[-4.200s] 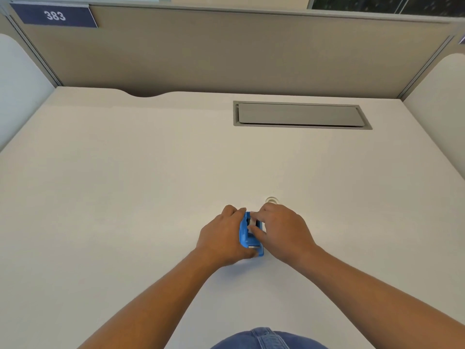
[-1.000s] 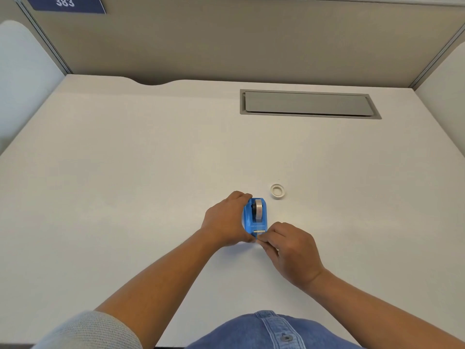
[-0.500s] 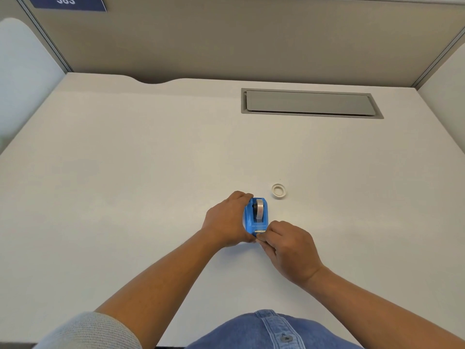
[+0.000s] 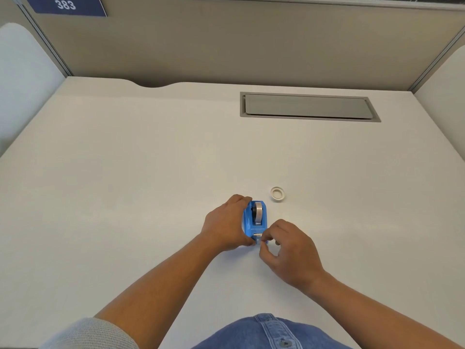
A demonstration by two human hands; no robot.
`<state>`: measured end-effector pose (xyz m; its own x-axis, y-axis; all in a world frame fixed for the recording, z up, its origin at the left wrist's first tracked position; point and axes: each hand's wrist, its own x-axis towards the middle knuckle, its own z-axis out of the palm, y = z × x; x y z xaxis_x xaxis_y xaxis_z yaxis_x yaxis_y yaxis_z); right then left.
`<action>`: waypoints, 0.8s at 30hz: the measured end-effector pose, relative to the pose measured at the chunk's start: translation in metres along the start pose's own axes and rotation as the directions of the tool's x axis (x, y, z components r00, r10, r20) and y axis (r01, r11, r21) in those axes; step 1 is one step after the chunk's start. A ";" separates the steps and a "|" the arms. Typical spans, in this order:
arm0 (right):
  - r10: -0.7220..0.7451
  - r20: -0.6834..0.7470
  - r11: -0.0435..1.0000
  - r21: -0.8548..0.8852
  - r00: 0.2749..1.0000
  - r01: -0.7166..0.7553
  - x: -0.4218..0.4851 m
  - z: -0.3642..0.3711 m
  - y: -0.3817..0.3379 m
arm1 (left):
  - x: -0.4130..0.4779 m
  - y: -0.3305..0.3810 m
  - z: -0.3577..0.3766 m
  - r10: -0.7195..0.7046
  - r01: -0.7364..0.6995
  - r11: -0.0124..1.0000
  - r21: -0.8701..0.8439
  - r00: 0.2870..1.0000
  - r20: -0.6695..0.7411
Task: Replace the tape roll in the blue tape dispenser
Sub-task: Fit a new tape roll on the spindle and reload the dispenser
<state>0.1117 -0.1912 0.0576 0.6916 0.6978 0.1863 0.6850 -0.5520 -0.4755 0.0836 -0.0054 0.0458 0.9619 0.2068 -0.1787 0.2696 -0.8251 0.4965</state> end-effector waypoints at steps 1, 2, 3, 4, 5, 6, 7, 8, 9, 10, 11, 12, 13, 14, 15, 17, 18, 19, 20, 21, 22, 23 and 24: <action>0.064 -0.011 0.997 0.045 0.998 -0.064 0.001 0.000 -0.001 | 0.000 0.000 0.000 -0.003 0.003 1.000 0.000 1.000 0.002; 0.126 -0.012 0.989 0.086 0.992 -0.124 0.002 -0.001 -0.002 | 0.000 0.000 0.001 -0.007 0.007 1.000 -0.001 1.000 0.004; 0.179 -0.004 0.977 0.122 0.984 -0.178 0.003 -0.001 -0.002 | 0.000 0.000 0.001 -0.009 0.009 1.000 -0.001 1.000 0.005; 0.224 0.009 0.962 0.156 0.975 -0.223 0.004 -0.001 -0.002 | 0.000 0.000 0.001 -0.011 0.011 1.000 0.000 1.000 0.005; 0.260 0.023 0.947 0.186 0.965 -0.260 0.005 0.000 -0.003 | 0.000 0.001 0.001 -0.011 0.011 1.000 0.002 1.000 0.004; 0.288 0.038 0.934 0.212 0.957 -0.289 0.006 0.000 -0.004 | 0.000 0.001 0.002 -0.009 0.009 1.000 0.004 1.000 0.003; 0.302 0.052 0.923 0.234 0.952 -0.306 0.007 0.001 -0.004 | 0.000 0.001 0.002 -0.008 0.008 1.000 0.004 1.000 0.002; 0.304 0.066 0.917 0.249 0.950 -0.310 0.008 0.001 -0.005 | 0.001 0.001 0.002 -0.006 0.006 1.000 0.005 1.000 0.002; 0.295 0.077 0.917 0.256 0.952 -0.305 0.009 0.002 -0.006 | 0.000 0.001 0.002 -0.005 0.005 1.000 0.007 1.000 0.004; 0.281 0.087 0.922 0.253 0.956 -0.294 0.009 0.002 -0.007 | 0.000 0.001 0.002 -0.004 0.004 1.000 0.009 1.000 0.005; 0.266 0.092 0.929 0.243 0.960 -0.281 0.008 0.003 -0.008 | 0.000 0.000 0.002 -0.004 0.004 1.000 0.010 1.000 0.005; 0.251 0.087 0.938 0.225 0.964 -0.265 0.007 0.002 -0.009 | 0.000 0.000 0.002 -0.003 0.003 1.000 0.009 1.000 0.005; 0.229 0.071 0.951 0.197 0.971 -0.239 0.006 0.002 -0.010 | -0.001 0.000 0.002 -0.001 0.001 1.000 0.006 1.000 0.004; 0.193 0.045 0.968 0.156 0.980 -0.198 0.005 0.001 -0.011 | -0.001 0.000 0.002 0.000 0.000 1.000 0.002 1.000 0.002; 0.143 0.019 0.984 0.106 0.989 -0.145 0.004 0.000 -0.011 | -0.001 0.000 0.002 0.001 -0.001 1.000 -0.003 1.000 0.000; 0.038 -0.027 0.999 0.006 0.999 -0.038 0.003 -0.002 -0.012 | -0.001 -0.001 0.002 0.001 -0.001 1.000 -0.013 1.000 -0.003; -0.004 -0.048 0.999 -0.038 0.999 0.003 0.003 -0.002 -0.012 | -0.001 -0.001 0.002 0.002 -0.002 1.000 -0.014 1.000 -0.005; -0.036 -0.067 0.997 -0.073 0.997 0.031 0.004 -0.002 -0.011 | -0.001 -0.001 0.003 0.003 -0.004 1.000 -0.012 1.000 -0.008; -0.059 -0.080 0.994 -0.101 0.995 0.051 0.004 -0.003 -0.010 | -0.001 -0.001 0.003 0.003 -0.003 1.000 -0.007 1.000 -0.010; -0.078 -0.086 0.990 -0.122 0.993 0.067 0.004 -0.002 -0.009 | -0.001 -0.001 0.004 0.002 -0.002 1.000 -0.002 1.000 -0.012; -0.096 -0.088 0.987 -0.139 0.991 0.083 0.004 -0.002 -0.009 | -0.001 -0.001 0.004 0.000 0.000 1.000 0.002 1.000 -0.014; -0.114 -0.086 0.983 -0.153 0.990 0.100 0.003 -0.001 -0.008 | -0.001 -0.001 0.004 -0.002 0.002 1.000 0.005 1.000 -0.015; -0.133 -0.077 0.979 -0.167 0.988 0.119 0.002 0.000 -0.007 | -0.001 -0.001 0.004 -0.004 0.004 1.000 0.005 1.000 -0.015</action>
<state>0.1082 -0.1856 0.0616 0.6098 0.7279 0.3134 0.7909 -0.5335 -0.2998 0.0821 -0.0068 0.0416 0.9615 0.2175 -0.1682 0.2730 -0.8269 0.4915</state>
